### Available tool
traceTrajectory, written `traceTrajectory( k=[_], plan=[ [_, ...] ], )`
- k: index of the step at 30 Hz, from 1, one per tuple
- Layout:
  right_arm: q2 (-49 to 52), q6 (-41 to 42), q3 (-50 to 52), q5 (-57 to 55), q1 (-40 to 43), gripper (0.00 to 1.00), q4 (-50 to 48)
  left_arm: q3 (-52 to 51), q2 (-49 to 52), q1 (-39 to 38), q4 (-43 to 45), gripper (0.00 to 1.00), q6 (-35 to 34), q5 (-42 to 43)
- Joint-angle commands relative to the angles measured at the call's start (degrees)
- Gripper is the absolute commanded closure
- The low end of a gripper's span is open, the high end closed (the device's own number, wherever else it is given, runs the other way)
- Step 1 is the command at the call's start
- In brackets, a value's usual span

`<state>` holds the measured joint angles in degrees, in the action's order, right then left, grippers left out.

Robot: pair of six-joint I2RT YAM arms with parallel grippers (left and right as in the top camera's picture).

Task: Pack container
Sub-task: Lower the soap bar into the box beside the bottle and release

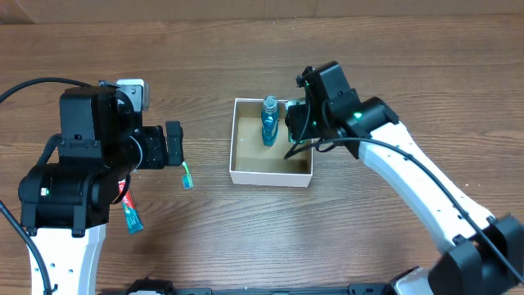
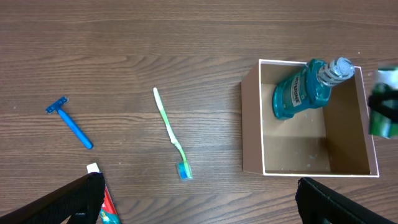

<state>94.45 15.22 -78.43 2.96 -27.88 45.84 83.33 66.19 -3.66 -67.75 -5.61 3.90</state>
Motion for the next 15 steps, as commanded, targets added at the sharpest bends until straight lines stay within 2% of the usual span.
traceTrajectory(
  k=[1, 12, 15],
  plan=[
    [2.5, 1.6, -0.9, 0.4, 0.0, 0.96, -1.5, 1.3, 0.1, 0.3, 0.0, 0.0, 0.9, 0.2],
    [9.0, 2.8, -0.9, 0.3, 0.0, 0.96, -5.1, 1.3, 0.1, 0.3, -0.1, 0.0, 0.9, 0.2],
    [9.3, 2.8, -0.9, 0.1, 0.0, 0.9, -5.7, 1.3, 0.1, 0.3, -0.5, 0.0, 0.9, 0.2]
  ],
)
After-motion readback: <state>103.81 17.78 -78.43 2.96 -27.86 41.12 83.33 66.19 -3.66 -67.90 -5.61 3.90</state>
